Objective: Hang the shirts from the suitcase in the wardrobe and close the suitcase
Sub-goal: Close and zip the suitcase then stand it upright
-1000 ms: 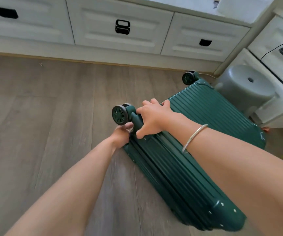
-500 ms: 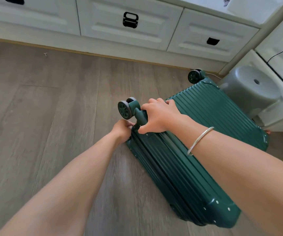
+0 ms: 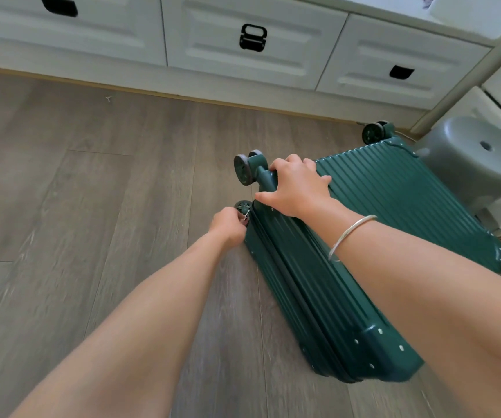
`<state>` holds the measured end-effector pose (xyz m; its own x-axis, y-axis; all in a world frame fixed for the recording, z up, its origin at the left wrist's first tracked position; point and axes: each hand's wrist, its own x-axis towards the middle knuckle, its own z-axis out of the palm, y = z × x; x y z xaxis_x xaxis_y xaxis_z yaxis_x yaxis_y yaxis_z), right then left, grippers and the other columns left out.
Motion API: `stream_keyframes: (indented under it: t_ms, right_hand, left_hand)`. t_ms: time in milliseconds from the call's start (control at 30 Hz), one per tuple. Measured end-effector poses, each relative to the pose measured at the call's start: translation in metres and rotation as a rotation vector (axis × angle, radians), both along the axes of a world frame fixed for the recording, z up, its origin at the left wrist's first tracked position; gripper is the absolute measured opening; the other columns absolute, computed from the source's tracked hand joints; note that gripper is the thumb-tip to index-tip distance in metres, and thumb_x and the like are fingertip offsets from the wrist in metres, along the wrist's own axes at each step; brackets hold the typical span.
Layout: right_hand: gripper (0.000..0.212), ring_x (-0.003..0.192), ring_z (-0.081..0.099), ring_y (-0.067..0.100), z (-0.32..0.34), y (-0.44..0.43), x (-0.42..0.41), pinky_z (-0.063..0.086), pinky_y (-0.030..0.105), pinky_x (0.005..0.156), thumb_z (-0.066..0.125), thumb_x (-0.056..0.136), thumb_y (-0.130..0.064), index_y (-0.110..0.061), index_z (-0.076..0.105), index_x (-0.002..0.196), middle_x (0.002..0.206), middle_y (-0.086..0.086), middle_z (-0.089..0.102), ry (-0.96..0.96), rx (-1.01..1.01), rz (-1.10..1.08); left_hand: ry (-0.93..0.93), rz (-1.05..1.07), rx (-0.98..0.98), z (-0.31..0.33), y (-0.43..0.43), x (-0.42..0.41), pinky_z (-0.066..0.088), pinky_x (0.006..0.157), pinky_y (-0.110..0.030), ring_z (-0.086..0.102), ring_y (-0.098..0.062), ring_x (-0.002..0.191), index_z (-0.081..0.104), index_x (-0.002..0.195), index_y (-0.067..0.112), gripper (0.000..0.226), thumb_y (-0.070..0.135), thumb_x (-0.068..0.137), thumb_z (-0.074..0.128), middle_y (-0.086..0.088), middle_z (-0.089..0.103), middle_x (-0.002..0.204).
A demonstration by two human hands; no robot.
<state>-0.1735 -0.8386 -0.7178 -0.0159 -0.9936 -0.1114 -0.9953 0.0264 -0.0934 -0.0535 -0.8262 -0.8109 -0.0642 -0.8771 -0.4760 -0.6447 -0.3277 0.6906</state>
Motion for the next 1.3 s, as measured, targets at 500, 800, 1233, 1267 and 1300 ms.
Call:
stream_keyframes:
  t_ms: [500,800,1233,1267,1300]
  right_hand:
    - [0.099,0.149,-0.011,0.028,0.008,0.016,-0.013,0.001,0.070,0.110,0.070,0.071,-0.061,-0.035,0.015,0.150,0.161,0.001,0.008,-0.097,0.195,0.049]
    - [0.139,0.143,-0.028,0.035,0.020,0.098,-0.047,0.006,0.074,0.107,0.078,0.057,-0.065,-0.046,-0.032,0.140,0.152,-0.001,-0.039,0.098,0.495,0.049]
    - [0.099,0.145,-0.004,0.045,0.029,0.086,-0.041,0.021,0.076,0.101,0.065,0.079,-0.039,-0.042,-0.003,0.150,0.161,-0.012,-0.009,-0.003,0.310,-0.037]
    - [0.095,0.145,-0.004,0.045,0.031,0.078,-0.034,0.020,0.077,0.100,0.064,0.081,-0.037,-0.042,-0.001,0.151,0.161,-0.012,-0.007,-0.017,0.299,-0.037]
    - [0.092,0.146,-0.005,0.045,0.032,0.069,-0.027,0.018,0.079,0.100,0.063,0.083,-0.035,-0.042,0.001,0.151,0.161,-0.011,-0.004,-0.036,0.288,-0.039]
  left_hand:
    - [0.243,-0.018,0.274,0.016,0.059,-0.013,0.051,0.040,-0.018,0.056,-0.021,0.055,0.048,0.095,0.004,0.010,-0.005,0.095,0.043,-0.021,0.057,0.097]
    - [0.074,-0.113,0.159,0.024,0.062,-0.010,0.059,0.077,-0.042,0.065,-0.030,0.074,0.059,0.081,0.008,0.021,-0.009,0.087,0.048,-0.019,0.064,0.087]
    - [-0.005,-0.025,0.017,0.024,0.028,0.001,0.054,0.080,-0.032,0.061,-0.025,0.060,0.065,0.112,0.002,0.024,0.009,0.098,0.047,-0.016,0.069,0.093]
    - [-0.009,0.005,-0.005,0.022,0.026,0.003,0.055,0.083,-0.033,0.063,-0.027,0.066,0.065,0.115,0.004,0.026,0.011,0.098,0.047,-0.016,0.071,0.098]
    - [-0.015,0.028,-0.024,0.021,0.022,0.005,0.055,0.085,-0.035,0.066,-0.029,0.072,0.065,0.116,0.007,0.026,0.013,0.097,0.048,-0.016,0.071,0.102]
